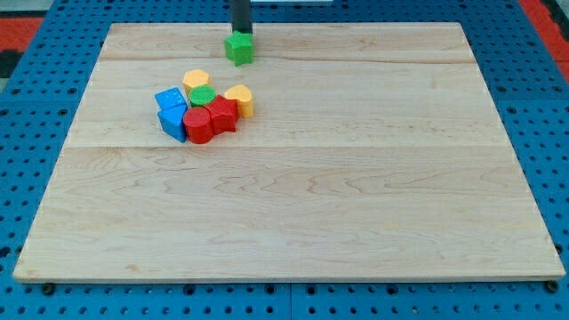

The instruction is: Push the green star towards the group of blocks

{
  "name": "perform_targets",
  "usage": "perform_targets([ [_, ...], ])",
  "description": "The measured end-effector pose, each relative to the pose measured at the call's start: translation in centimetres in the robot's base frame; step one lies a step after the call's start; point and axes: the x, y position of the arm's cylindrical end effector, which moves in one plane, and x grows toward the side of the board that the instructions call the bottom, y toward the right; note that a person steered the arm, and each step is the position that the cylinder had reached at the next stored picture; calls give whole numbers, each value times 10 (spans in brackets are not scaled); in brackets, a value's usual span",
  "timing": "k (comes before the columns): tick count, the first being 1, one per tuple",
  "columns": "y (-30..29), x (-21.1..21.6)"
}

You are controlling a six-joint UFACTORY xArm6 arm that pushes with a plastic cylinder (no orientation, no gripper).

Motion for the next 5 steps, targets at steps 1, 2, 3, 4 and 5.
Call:
perform_targets([
  [1,6,26],
  [2,6,51],
  [3,9,76],
  [4,10,95],
  [5,10,94],
])
